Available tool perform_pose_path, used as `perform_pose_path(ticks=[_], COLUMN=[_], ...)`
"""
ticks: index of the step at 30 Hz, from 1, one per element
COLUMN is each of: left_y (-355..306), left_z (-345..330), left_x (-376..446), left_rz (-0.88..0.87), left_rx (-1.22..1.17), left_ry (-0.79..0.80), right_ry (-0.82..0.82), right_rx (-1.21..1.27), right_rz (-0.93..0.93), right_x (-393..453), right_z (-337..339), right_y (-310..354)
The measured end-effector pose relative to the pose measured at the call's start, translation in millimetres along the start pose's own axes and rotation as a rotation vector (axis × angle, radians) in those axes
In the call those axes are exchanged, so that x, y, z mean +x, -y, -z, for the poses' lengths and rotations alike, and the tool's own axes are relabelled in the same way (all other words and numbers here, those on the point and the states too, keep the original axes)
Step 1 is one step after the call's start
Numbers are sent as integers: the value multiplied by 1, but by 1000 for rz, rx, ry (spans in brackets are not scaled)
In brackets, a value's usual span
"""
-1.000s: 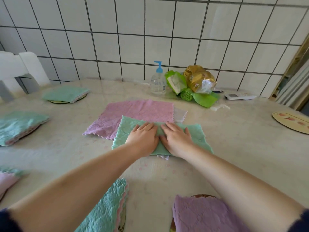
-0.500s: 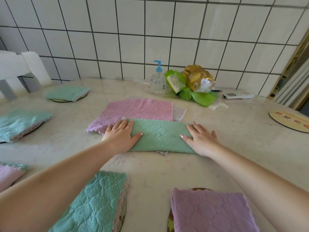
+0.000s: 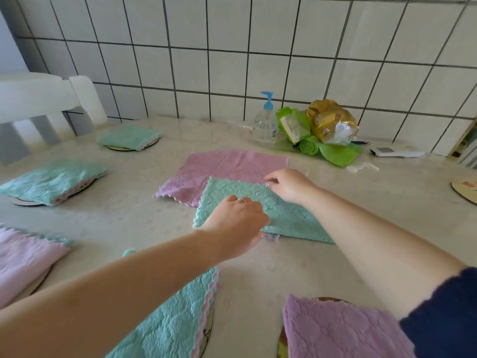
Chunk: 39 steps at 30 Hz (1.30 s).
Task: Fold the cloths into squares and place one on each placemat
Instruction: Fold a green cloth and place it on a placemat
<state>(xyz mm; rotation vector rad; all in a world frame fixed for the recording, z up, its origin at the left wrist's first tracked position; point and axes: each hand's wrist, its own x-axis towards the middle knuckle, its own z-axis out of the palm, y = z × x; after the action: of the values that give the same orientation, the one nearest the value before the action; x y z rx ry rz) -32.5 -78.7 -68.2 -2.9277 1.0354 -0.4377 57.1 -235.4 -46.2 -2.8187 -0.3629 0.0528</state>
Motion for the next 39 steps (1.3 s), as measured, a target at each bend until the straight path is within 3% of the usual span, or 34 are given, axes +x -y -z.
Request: perform_pose_path(ticks=[9,15,25,29,31,39], left_y=[-1,6,21,7,3,15], left_z=[-9,16,31,40,42,31], left_x=[3,-9,-11,-4,-1,19], left_rz=[30,195,661,756,759,606], left_rx=[-8,-124,-1006,-1581,-1748,-1147], left_ry=[-15,-81,-269,-266,-239,2], right_ry=[72,34,-89,-88,-74,-77], right_rx=[-53,-48,486,579,597,560], right_rz=[-33,31,-21,18,59,-103], right_x=[15,5,-44,-61,-67,-75], right_z=[-1,29,67,70,69,43], right_y=[1,-2,-11,-17,-20,-37])
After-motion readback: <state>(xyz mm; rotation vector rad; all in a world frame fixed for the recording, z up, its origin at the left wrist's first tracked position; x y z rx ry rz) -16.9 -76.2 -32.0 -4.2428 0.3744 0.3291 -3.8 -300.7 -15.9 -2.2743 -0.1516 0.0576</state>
